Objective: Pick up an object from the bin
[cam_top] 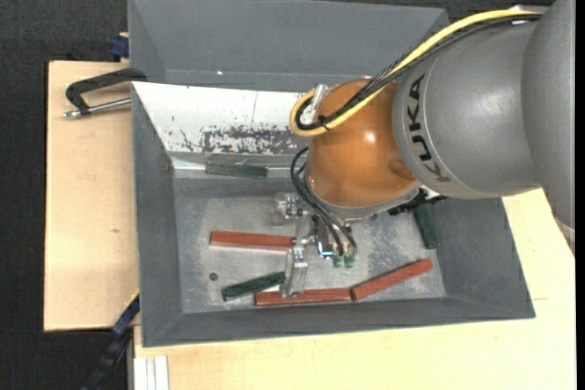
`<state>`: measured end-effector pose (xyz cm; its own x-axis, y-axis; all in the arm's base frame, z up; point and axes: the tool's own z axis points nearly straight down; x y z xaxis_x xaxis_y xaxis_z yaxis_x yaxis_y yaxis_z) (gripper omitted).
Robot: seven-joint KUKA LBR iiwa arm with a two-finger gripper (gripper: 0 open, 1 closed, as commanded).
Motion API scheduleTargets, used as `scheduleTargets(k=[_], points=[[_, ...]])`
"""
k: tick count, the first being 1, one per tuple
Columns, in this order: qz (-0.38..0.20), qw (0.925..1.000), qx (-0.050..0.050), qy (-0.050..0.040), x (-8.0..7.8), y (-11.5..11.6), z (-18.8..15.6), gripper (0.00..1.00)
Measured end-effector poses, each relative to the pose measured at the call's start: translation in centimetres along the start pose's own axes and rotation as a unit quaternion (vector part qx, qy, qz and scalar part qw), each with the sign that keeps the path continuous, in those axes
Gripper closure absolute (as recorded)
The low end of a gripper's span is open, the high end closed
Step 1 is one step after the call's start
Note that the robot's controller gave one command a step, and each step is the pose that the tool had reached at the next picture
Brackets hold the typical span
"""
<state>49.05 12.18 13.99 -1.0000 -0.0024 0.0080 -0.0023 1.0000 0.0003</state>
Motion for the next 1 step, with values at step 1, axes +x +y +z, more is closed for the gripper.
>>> scheduleTargets(k=[1], points=[[0.001,1.0000,-0.001,-0.0040,-0.20,-0.03,-0.40,0.00]])
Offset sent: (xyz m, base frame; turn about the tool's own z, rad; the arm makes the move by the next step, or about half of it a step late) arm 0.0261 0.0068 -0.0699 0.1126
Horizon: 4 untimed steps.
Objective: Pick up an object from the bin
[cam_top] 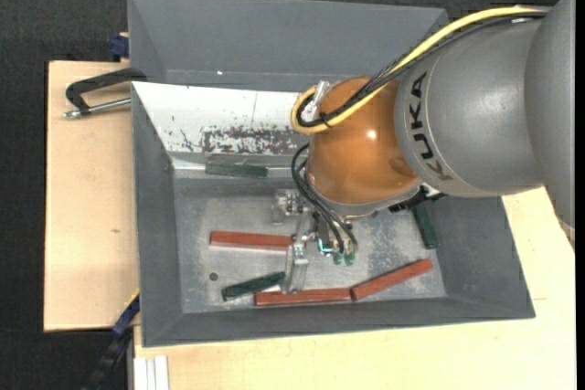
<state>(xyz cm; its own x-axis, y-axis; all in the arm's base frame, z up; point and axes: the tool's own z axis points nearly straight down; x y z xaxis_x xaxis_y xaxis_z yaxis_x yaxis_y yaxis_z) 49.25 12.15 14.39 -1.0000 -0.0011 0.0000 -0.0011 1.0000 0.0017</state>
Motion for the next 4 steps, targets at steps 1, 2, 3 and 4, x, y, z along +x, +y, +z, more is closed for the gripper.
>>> scheduleTargets(k=[1,2,3,4], points=[[0.032,0.9995,-0.001,-0.0028,-1.6,0.5,3.9,0.00],[0.083,0.9966,0.000,-0.0004,-2.6,1.1,6.8,0.00],[0.044,0.9990,-0.001,-0.0023,-7.0,2.4,7.3,1.00],[0.044,0.9990,-0.001,-0.0021,-6.9,2.4,7.3,1.00]])
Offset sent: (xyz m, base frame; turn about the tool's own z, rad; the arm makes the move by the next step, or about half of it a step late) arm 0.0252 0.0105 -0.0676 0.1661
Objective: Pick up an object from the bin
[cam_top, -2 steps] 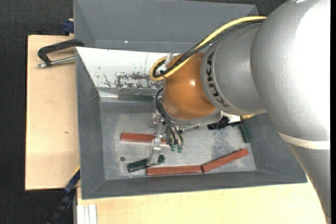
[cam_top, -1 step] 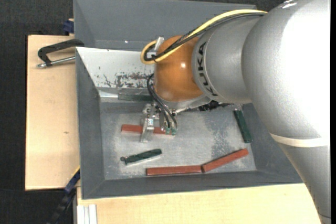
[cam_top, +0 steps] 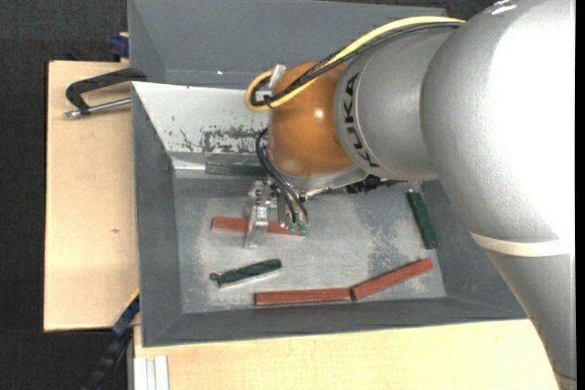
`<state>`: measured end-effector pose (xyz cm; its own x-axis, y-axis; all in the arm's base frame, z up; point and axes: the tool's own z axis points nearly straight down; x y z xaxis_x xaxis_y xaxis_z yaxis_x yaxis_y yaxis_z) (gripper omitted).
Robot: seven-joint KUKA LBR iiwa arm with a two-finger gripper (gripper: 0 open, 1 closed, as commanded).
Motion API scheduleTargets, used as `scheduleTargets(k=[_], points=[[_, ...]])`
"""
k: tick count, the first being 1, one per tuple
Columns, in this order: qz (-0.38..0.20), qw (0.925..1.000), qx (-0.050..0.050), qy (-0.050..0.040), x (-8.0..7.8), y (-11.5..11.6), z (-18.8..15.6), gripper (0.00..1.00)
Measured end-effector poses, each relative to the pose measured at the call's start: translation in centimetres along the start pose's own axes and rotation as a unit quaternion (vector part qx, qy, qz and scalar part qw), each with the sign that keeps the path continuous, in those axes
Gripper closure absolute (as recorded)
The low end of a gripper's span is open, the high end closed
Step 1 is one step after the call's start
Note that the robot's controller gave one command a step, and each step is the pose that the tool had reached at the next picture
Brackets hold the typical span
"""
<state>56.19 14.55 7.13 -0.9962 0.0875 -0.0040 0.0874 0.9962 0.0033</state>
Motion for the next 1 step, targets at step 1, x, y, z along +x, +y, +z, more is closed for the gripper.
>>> scheduleTargets(k=[1], points=[[-0.025,0.9997,0.000,-0.0003,1.15,-0.38,-13.84,1.00]])
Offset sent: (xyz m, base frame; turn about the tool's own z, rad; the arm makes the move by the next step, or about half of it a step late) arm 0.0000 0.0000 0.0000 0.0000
